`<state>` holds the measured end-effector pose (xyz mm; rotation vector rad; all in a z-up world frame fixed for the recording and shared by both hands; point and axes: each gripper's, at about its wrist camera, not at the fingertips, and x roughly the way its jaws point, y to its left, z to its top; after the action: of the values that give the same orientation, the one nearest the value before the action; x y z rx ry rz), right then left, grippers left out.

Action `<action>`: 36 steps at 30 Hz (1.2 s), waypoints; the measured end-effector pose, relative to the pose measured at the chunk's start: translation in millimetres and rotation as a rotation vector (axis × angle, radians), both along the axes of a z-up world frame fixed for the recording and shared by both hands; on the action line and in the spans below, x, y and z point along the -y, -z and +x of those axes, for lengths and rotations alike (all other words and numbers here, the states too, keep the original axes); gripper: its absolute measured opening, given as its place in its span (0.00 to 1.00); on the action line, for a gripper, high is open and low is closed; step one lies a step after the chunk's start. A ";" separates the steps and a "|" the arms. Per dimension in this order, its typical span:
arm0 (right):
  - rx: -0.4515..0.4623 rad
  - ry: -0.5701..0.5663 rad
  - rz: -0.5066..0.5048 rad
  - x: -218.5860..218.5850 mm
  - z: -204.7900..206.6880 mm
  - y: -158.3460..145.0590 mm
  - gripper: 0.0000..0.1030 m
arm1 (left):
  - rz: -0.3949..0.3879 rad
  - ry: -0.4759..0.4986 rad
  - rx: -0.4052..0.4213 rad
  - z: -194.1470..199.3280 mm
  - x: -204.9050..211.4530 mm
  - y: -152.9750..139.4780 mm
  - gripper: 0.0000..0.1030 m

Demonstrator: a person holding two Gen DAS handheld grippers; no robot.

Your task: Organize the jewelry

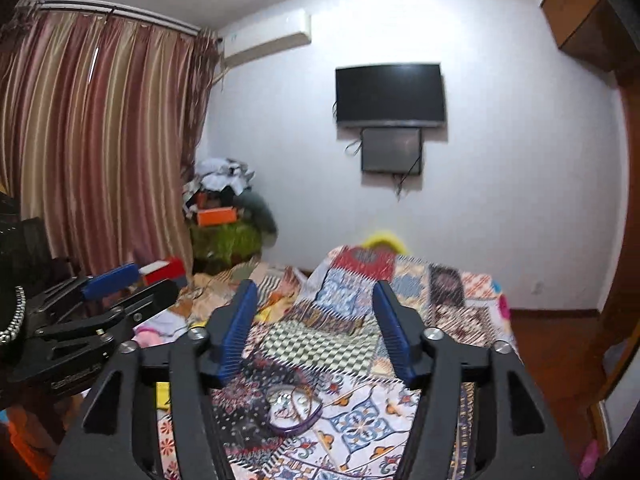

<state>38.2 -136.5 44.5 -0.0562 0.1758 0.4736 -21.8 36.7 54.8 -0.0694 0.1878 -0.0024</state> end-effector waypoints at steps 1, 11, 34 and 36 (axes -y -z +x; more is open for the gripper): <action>0.014 0.011 0.001 0.1 -3.7 -1.3 0.64 | 0.001 -0.006 0.008 -3.8 0.6 -1.6 0.71; 0.062 0.066 0.022 5.4 -18.8 -3.0 0.96 | -0.009 -0.043 0.026 -23.1 -1.2 -3.7 0.98; 0.040 0.056 0.020 12.9 -27.7 5.5 0.98 | 0.011 -0.081 0.020 -31.7 0.9 -0.3 0.99; 0.035 0.056 0.021 13.7 -27.0 5.7 0.98 | 0.012 -0.082 0.017 -31.3 2.0 0.4 0.99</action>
<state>11.3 -150.2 38.8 -0.0389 0.1376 0.4183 -53.2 34.7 54.4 -0.0646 0.1680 0.0794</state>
